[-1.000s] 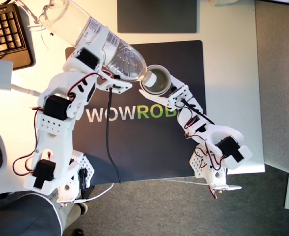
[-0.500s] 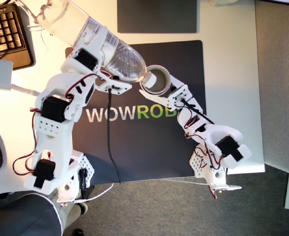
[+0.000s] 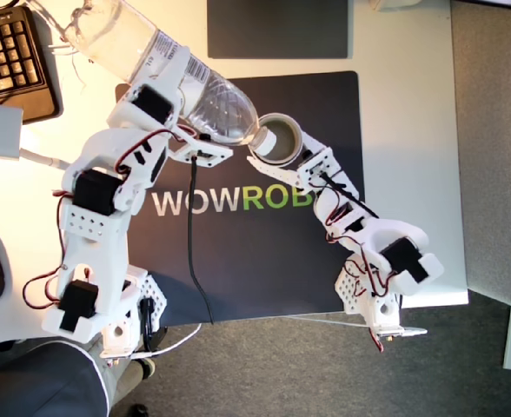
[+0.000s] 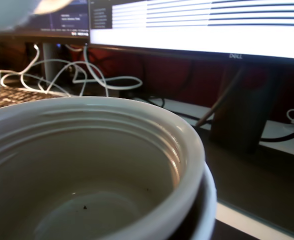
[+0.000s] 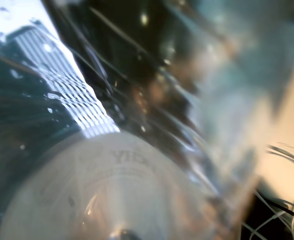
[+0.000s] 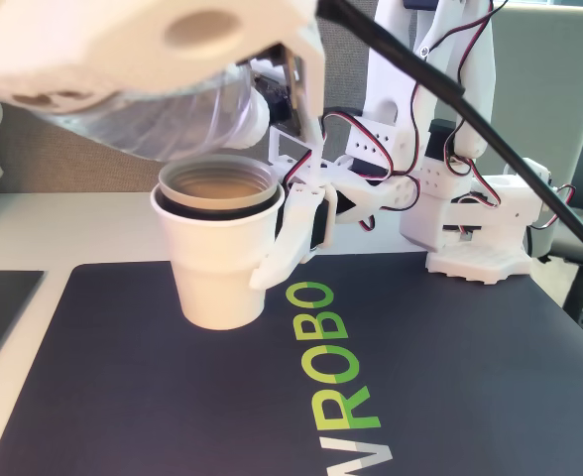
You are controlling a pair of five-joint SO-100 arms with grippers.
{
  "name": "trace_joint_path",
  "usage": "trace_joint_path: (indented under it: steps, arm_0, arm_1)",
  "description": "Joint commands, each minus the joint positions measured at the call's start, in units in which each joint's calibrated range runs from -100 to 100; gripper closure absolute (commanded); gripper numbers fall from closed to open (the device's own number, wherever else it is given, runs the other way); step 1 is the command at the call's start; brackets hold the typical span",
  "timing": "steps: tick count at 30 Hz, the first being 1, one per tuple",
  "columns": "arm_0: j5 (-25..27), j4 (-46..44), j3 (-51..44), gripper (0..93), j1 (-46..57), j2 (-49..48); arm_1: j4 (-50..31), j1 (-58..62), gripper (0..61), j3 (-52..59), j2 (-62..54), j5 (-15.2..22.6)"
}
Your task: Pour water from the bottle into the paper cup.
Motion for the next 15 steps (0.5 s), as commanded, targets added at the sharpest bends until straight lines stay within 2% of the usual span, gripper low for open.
trace_joint_path:
  steps: [1, 6, 11, 15]
  arm_0:
    - [0.5, 0.2, -9.3, 92.7, -0.1, -1.6]
    - [0.7, 0.3, -9.3, 92.7, -0.1, -1.6]
    - [0.7, 0.3, -9.0, 92.7, 0.2, -1.5]
    - [0.7, 0.3, -8.5, 92.7, 0.2, -1.8]
  arm_1:
    - [0.0, 0.7, 61.2, -5.0, -0.4, -0.6]
    - [-1.3, 0.7, 61.2, -4.9, 0.1, -0.4]
    - [-8.7, 0.0, 61.2, -3.9, 4.0, 0.2]
    - [-10.7, -0.4, 61.2, -3.9, 3.4, 0.8]
